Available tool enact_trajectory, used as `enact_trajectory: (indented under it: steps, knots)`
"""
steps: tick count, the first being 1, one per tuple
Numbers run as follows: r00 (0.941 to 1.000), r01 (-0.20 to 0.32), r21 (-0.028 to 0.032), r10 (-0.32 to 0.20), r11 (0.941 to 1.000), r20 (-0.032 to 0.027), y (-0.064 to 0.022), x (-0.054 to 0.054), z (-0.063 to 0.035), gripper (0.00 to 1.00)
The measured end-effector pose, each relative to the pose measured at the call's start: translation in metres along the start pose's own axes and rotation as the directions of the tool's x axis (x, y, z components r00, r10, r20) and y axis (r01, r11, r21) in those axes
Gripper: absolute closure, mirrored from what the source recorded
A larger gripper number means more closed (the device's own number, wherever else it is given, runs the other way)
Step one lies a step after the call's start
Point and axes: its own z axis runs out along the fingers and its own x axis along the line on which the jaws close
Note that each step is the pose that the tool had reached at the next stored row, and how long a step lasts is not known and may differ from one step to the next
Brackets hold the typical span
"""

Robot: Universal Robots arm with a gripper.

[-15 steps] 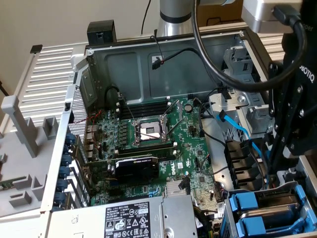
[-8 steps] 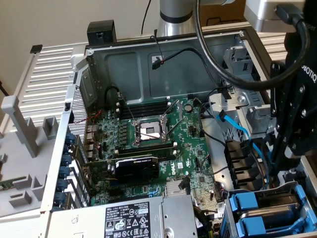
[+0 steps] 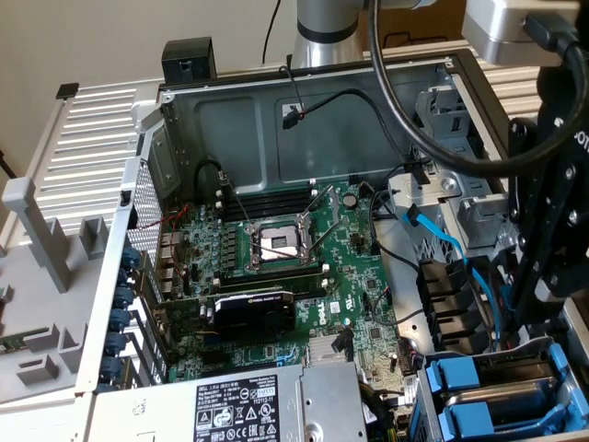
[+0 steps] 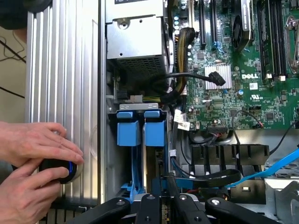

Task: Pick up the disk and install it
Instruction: 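Insert the first disk wire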

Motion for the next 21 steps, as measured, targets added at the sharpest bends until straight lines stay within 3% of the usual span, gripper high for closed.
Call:
enact_trajectory:
  steps: [6,11,19,21]
  knots:
    - [1.0,0.001,-0.0046,-0.001,1.0,-0.0001,-0.0045,0.0,-0.0004,0.83]
    - [1.0,0.001,-0.0049,-0.001,1.0,-0.0004,-0.0051,-0.0006,-0.0005,0.83]
    - [1.0,0.0,-0.0048,0.0,1.0,-0.0058,-0.0057,-0.0049,-0.0021,0.83]
    - [1.0,0.0,-0.0048,0.0,1.0,-0.0058,-0.0094,-0.005,-0.0024,0.83]
